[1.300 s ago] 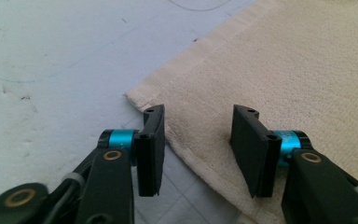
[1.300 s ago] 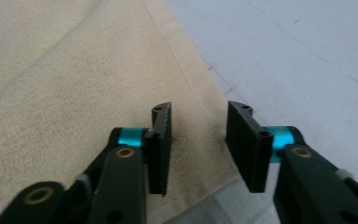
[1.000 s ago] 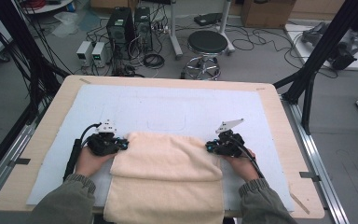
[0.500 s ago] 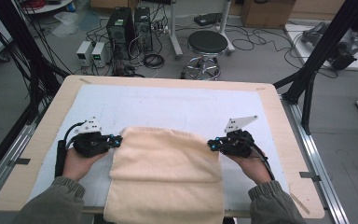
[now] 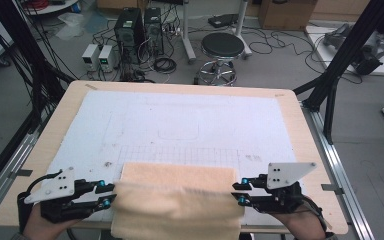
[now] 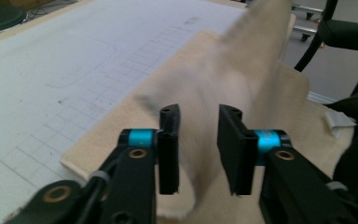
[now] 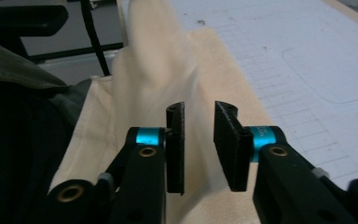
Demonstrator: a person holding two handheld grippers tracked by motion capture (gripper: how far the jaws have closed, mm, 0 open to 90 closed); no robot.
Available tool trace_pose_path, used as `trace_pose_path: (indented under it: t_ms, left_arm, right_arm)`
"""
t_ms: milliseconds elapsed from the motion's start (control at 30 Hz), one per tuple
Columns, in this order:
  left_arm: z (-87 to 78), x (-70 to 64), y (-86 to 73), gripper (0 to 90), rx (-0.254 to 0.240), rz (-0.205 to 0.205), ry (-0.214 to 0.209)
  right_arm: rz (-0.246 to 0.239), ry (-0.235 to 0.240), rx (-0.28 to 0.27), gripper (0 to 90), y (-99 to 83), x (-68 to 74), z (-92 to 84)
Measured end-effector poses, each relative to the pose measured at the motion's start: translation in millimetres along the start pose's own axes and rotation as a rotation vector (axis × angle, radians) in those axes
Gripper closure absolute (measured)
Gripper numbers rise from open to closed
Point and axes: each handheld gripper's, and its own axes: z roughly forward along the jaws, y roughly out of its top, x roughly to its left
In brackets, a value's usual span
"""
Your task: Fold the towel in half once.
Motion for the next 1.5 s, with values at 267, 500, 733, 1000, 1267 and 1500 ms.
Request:
trace_pose_path:
  t_ms: [267,500,733,1000,1267,1500]
  left_arm:
    - [34.7,29.8,-16.4,59.0,0.055,-0.039,0.084]
    - [69.1,69.1,-24.5,54.9,0.096,-0.086,0.172]
    - [90.3,88.4,-29.6,48.6,0.175,-0.113,0.178]
    - [100.0,99.5,-39.7,45.0,0.244,-0.155,0.150]
    - [102.3,101.6,-42.8,61.5,0.248,-0.194,0.099]
    - [101.7,97.4,-39.8,80.1,0.241,-0.177,0.091]
  right_arm:
    - [0.075,-0.091,0.074,60.7,-28.7,-39.5,30.3]
    - [0.099,-0.139,0.136,53.4,-41.9,-76.0,63.0]
    - [0.121,-0.147,0.191,47.9,-49.4,-92.1,83.0]
    - [0.166,-0.131,0.224,45.2,-64.6,-101.9,93.9]
    - [0.191,-0.076,0.246,58.7,-67.7,-103.3,98.9]
    - [0.165,-0.036,0.243,80.3,-65.2,-102.2,99.1]
